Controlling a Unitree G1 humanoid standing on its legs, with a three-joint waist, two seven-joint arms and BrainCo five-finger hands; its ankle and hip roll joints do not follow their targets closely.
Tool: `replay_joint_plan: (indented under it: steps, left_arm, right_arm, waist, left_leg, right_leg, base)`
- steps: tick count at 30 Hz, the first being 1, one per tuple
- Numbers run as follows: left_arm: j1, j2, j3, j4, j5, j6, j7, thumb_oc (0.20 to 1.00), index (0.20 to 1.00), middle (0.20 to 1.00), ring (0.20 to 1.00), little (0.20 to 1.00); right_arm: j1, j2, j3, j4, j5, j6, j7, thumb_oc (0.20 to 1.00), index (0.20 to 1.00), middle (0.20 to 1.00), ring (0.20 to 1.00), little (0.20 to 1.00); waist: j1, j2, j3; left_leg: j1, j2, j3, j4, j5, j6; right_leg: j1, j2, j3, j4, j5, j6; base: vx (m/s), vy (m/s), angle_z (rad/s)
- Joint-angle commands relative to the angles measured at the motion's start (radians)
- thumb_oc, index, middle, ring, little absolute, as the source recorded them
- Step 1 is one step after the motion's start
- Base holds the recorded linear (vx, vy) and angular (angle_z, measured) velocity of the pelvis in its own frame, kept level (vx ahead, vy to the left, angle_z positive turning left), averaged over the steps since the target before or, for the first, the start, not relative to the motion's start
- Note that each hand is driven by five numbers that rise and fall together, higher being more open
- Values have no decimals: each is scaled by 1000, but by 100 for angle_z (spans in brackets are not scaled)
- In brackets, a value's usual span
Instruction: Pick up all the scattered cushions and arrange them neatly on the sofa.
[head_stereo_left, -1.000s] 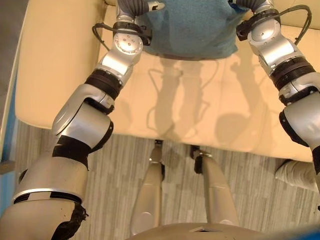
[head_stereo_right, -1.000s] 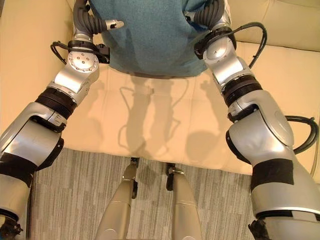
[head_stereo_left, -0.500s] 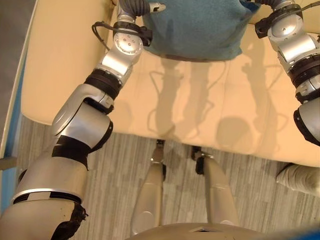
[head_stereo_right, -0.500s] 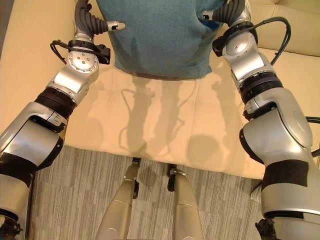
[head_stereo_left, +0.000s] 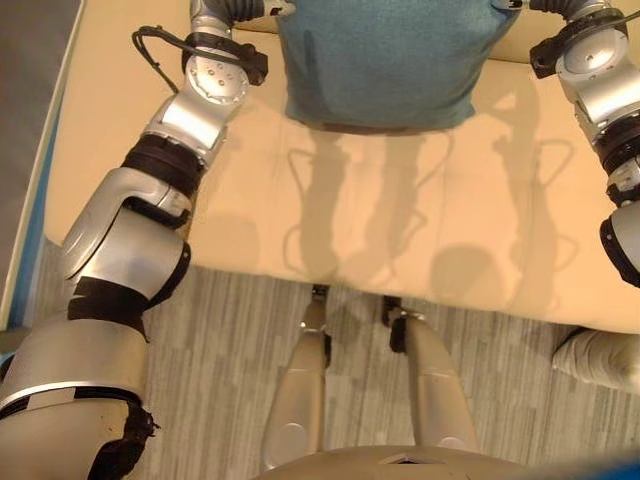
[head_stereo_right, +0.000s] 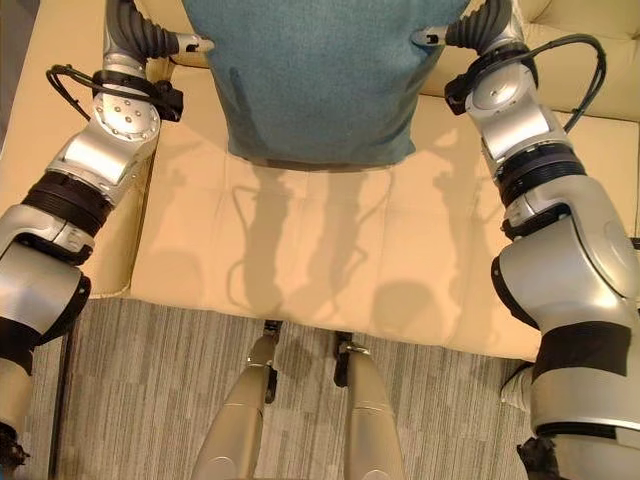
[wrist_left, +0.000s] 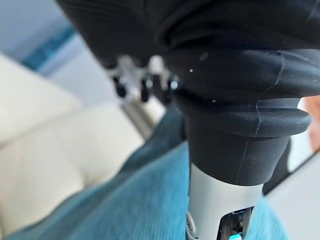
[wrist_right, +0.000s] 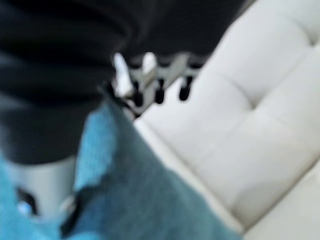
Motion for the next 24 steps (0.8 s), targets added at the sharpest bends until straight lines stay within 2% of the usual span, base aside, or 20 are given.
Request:
replay_joint_plan:
  steps: [1, 8, 12, 15, 17, 18, 19, 21, 23, 24]
  left_arm:
    - [-148, 56, -11, -20, 142, -4, 16, 1000, 1000, 1000, 1000, 1000]
    - [-107, 78, 26, -84, 139, -5, 12, 1000, 1000, 1000, 1000, 1000]
    - [-52, 107, 63, -157, 189, 2, 28, 1000, 1000, 1000, 1000, 1000]
    - [134, 106, 200, -325, 165, -26, 26, 1000, 1000, 1000, 1000, 1000]
    - [460, 78, 388, -528, 174, -38, -2, 1000, 1000, 1000, 1000, 1000]
    - [799, -8, 548, -629, 217, -23, -42, 1000, 1000, 1000, 1000, 1000]
    - [808, -8, 549, -636, 218, -21, -43, 1000, 1000, 1000, 1000, 1000]
    - [962, -40, 607, -673, 226, -13, -90, 1000, 1000, 1000, 1000, 1000]
    - [1127, -101, 653, -672, 222, -2, -129, 1000, 1000, 1000, 1000, 1000]
    - [1222, -122, 682, -660, 223, 5, -164, 1000, 1000, 1000, 1000, 1000]
  right_arm:
    - [-47, -72, 10, 8, -36, -16, -2, 1000, 1000, 1000, 1000, 1000]
    - [-12, -77, 3, -3, -41, -4, 23, 1000, 1000, 1000, 1000, 1000]
    - [24, -94, -3, -32, -75, -2, 28, 1000, 1000, 1000, 1000, 1000]
    - [131, -133, -58, -115, -99, 0, 37, 1000, 1000, 1000, 1000, 1000]
    - [403, -167, -231, -282, -111, -9, 49, 1000, 1000, 1000, 1000, 1000]
    - [704, -138, -450, -389, -122, -29, 72, 1000, 1000, 1000, 1000, 1000]
    - [716, -137, -456, -397, -125, -27, 72, 1000, 1000, 1000, 1000, 1000]
    - [857, -137, -530, -451, -162, -22, 100, 1000, 1000, 1000, 1000, 1000]
    - [1022, -86, -596, -475, -196, -25, 120, 1000, 1000, 1000, 1000, 1000]
    - [1104, -32, -632, -458, -203, -21, 138, 1000, 1000, 1000, 1000, 1000]
  waist:
    - [-10, -47, 4]
    - [-11, -46, -10]
    - [-14, -41, -20]
    - [-13, -42, -22]
    - [-16, -43, -38]
    - [-27, -37, -56]
    - [-27, -38, -59]
    - [-31, -34, -68]
    - [-35, -31, -75]
    - [-35, -29, -89]
  left_leg:
    - [223, -31, 19, -64, -106, -18]
    - [250, -30, 21, -74, -110, -15]
    - [275, -29, 26, -85, -111, -14]
    - [302, -29, 30, -86, -119, -15]
    - [354, -25, 32, -86, -140, -15]
    - [424, -25, 40, -100, -155, -18]
    - [428, -25, 39, -102, -155, -18]
    - [455, -22, 39, -106, -159, -19]
    - [490, -20, 39, -105, -167, -17]
    - [507, -19, 38, -104, -168, -15]
  right_leg:
    - [343, -26, 38, -571, 275, 170]
    - [367, -23, 38, -573, 268, 169]
    - [387, -24, 41, -575, 259, 167]
    - [409, -23, 41, -573, 248, 164]
    - [458, -22, 43, -571, 226, 161]
    - [516, -23, 35, -571, 203, 160]
    - [520, -23, 34, -571, 202, 160]
    - [545, -23, 29, -567, 190, 159]
    - [577, -19, 25, -558, 174, 157]
    - [594, -18, 26, -559, 171, 156]
  base:
    - [0, 8, -5]
    - [3, 2, -1]
    - [29, 29, -4]
    - [64, 16, -1]
    - [190, 29, 8]
    - [201, 33, 7]
    - [181, 19, 4]
    - [72, -11, 5]
    - [109, -21, -1]
    - [87, -18, -5]
